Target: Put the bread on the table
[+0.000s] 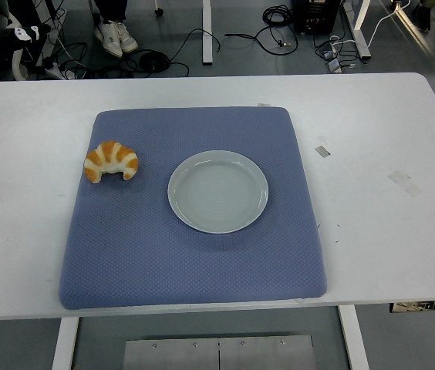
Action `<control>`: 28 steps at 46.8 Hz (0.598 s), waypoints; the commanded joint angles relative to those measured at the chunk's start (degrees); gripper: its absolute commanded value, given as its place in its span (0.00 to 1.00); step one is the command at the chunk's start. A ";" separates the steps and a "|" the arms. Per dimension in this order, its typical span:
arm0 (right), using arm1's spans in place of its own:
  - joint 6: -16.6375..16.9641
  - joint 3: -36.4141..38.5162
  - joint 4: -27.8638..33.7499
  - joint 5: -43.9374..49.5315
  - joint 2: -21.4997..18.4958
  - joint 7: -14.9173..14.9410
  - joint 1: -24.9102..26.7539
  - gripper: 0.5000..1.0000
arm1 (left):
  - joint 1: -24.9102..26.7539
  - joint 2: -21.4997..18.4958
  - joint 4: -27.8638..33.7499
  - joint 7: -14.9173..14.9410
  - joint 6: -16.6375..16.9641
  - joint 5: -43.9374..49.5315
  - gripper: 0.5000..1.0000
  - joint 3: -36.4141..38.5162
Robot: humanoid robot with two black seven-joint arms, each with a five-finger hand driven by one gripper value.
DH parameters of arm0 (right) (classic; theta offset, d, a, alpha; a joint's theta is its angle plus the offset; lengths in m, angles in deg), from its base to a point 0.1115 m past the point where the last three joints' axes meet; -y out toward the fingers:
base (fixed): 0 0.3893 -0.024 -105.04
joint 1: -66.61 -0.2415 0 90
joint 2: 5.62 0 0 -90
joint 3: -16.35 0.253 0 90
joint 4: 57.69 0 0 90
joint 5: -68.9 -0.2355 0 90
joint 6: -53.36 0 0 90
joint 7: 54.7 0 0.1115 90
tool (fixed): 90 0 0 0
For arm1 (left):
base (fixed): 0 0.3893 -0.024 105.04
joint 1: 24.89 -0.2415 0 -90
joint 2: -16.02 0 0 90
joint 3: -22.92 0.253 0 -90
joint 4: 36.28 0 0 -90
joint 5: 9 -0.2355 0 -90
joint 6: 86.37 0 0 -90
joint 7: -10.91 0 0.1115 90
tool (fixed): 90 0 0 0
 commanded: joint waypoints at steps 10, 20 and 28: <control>-0.01 0.09 0.00 0.00 0.00 -0.01 0.00 1.00 | -2.14 0.17 -3.79 -1.69 -0.91 5.85 0.96 -2.55; -0.01 0.00 0.00 0.00 0.00 -0.01 0.00 1.00 | -2.49 0.00 -7.31 -2.66 -3.82 6.64 0.96 -2.81; 0.08 -0.17 -0.09 0.09 0.00 -0.01 0.00 1.00 | -2.31 -0.44 -7.31 -2.57 -3.82 6.64 0.96 -2.90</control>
